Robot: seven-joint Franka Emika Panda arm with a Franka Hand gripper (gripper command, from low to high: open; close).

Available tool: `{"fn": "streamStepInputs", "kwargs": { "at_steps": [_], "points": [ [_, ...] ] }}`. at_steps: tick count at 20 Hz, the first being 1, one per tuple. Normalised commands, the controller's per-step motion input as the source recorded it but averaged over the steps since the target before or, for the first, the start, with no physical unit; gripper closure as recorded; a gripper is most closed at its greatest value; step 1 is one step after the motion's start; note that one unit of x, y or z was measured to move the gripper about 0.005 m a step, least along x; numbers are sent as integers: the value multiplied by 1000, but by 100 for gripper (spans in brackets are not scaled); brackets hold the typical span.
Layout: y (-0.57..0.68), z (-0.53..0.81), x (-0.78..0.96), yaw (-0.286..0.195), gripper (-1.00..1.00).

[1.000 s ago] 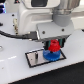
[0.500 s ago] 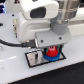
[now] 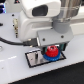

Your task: Insert the blue gear onto the right peg, followed by the red gear

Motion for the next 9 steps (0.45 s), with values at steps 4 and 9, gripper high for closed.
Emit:
{"fn": "streamStepInputs", "kwargs": {
  "at_steps": [4,9],
  "points": [
    [15,262,-1,0,-100],
    [-2,6,1,0,-100]
  ]
}}
